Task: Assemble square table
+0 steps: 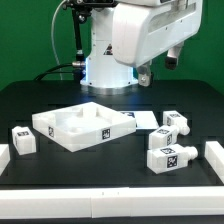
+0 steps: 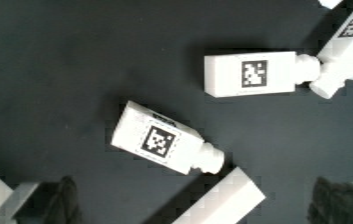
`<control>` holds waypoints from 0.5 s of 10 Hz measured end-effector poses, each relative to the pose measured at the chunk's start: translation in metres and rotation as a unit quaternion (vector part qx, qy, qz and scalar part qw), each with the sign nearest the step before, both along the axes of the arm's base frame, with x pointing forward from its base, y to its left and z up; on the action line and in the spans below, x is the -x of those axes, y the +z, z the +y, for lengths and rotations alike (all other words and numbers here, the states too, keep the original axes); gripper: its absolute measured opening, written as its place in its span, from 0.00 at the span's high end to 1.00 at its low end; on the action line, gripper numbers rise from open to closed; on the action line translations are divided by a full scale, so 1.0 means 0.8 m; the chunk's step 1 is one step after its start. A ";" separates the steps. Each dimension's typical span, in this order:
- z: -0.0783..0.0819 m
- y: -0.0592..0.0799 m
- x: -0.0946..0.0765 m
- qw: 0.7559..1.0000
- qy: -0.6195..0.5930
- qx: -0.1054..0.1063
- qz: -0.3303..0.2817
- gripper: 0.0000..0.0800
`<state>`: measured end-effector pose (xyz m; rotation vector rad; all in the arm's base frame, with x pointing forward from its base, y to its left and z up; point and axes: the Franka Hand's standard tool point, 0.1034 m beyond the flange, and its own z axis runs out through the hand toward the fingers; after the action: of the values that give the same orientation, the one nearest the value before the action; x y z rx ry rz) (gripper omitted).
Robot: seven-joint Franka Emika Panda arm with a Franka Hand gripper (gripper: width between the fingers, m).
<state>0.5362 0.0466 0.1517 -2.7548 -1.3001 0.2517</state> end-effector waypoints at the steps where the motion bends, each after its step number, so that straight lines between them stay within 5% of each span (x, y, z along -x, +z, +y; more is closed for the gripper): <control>1: 0.000 0.000 0.000 1.000 0.000 0.000 0.000 0.19; 5: 0.003 -0.007 0.000 1.000 0.005 0.001 -0.011 0.19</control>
Offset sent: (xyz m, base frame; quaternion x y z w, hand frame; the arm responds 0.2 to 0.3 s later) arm 0.0000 0.0000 0.0000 0.0000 0.0000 0.0000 1.0000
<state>0.5363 0.0490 0.1460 -2.7603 -1.3207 0.2253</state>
